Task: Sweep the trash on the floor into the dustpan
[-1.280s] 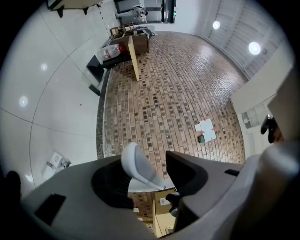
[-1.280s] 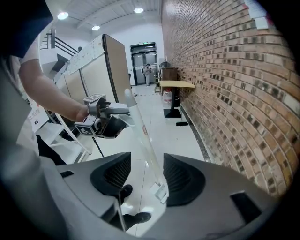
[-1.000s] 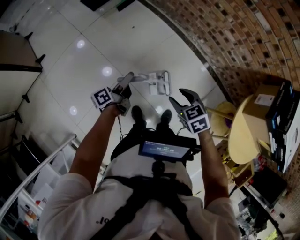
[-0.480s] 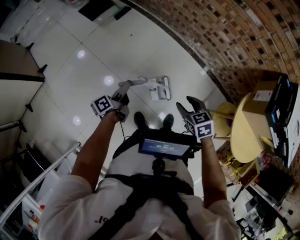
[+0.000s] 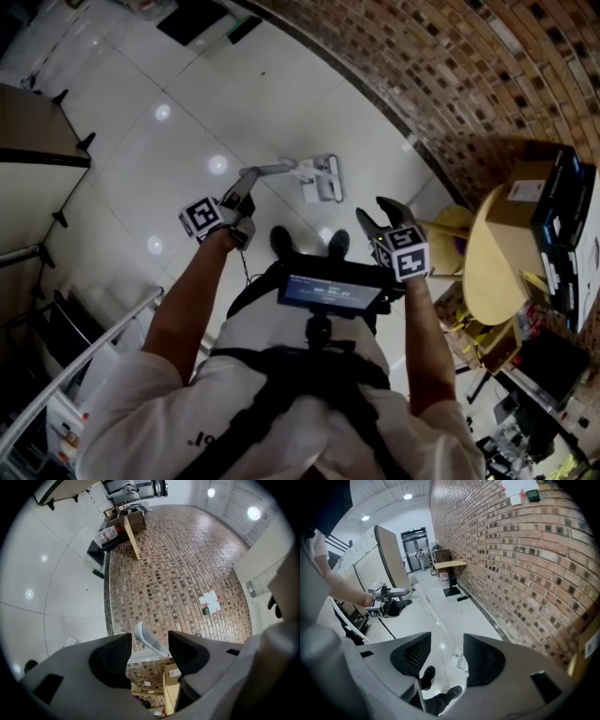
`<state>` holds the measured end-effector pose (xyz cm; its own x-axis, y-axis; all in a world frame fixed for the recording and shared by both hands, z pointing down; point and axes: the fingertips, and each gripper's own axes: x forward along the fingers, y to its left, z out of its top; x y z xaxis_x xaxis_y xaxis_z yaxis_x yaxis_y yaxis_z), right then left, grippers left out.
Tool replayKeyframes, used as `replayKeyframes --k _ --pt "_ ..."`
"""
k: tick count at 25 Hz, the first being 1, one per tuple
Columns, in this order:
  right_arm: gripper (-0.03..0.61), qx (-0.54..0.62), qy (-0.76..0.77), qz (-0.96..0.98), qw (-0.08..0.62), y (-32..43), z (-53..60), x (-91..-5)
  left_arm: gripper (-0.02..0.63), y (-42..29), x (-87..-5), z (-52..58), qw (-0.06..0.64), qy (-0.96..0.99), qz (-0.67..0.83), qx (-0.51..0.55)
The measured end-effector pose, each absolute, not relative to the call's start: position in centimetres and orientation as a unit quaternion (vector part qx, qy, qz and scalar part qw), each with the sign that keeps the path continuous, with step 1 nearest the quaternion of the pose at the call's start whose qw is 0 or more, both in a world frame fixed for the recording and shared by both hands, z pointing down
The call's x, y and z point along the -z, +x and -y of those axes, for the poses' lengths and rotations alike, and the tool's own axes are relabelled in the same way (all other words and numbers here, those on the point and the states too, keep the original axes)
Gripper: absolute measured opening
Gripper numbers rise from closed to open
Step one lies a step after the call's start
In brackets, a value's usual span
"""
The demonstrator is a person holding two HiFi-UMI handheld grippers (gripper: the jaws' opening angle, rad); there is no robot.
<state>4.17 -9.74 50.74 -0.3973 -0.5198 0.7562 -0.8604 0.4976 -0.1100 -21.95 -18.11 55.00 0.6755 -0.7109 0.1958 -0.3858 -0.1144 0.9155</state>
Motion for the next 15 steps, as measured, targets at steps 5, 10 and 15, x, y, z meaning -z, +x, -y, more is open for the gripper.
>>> replayKeyframes --k 5,10,15 --pt "0.227 -0.242 0.442 0.795 0.336 4.0 10.4 -50.5 0.232 -23.5 -54.4 17.6 0.534 0.735 0.395 0.136" --pt "0.227 -0.247 0.449 0.794 0.328 3.6 10.3 -50.3 0.233 -23.9 -53.6 16.6 0.542 0.728 0.391 0.151" --pt "0.227 -0.250 0.451 0.791 0.330 3.7 10.0 -50.4 0.233 -25.1 -54.6 16.0 0.534 0.729 0.406 0.140"
